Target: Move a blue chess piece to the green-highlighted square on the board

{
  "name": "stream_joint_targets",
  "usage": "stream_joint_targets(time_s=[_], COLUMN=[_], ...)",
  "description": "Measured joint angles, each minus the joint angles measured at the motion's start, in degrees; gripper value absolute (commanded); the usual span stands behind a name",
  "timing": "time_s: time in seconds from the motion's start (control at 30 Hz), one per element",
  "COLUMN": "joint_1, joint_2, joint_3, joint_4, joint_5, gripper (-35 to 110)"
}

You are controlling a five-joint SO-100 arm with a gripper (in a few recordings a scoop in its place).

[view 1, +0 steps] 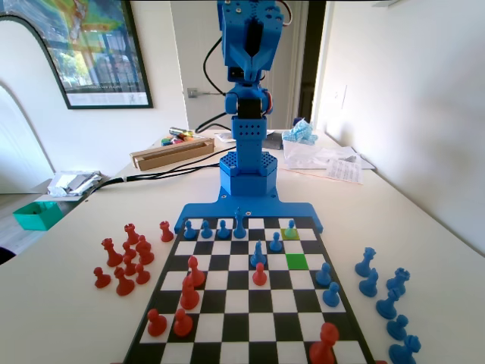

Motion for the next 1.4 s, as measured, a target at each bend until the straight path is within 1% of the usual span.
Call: stream_joint_targets(time_s=[0.73, 0.83, 0.93, 1.13, 1.4], joint_1=[0.0, 0.0, 0.0, 0.0, -0.44], joint_2=[0.0, 0.0, 0.0, 0.0, 0.0], joint_3=[0.0, 0.0, 0.0, 0.0, 0.0], joint_4=[0.0, 0.0, 0.0, 0.0, 0.0], joint_5=[0.0, 0.0, 0.0, 0.0, 0.0], gripper=[1, 4, 5, 1, 1])
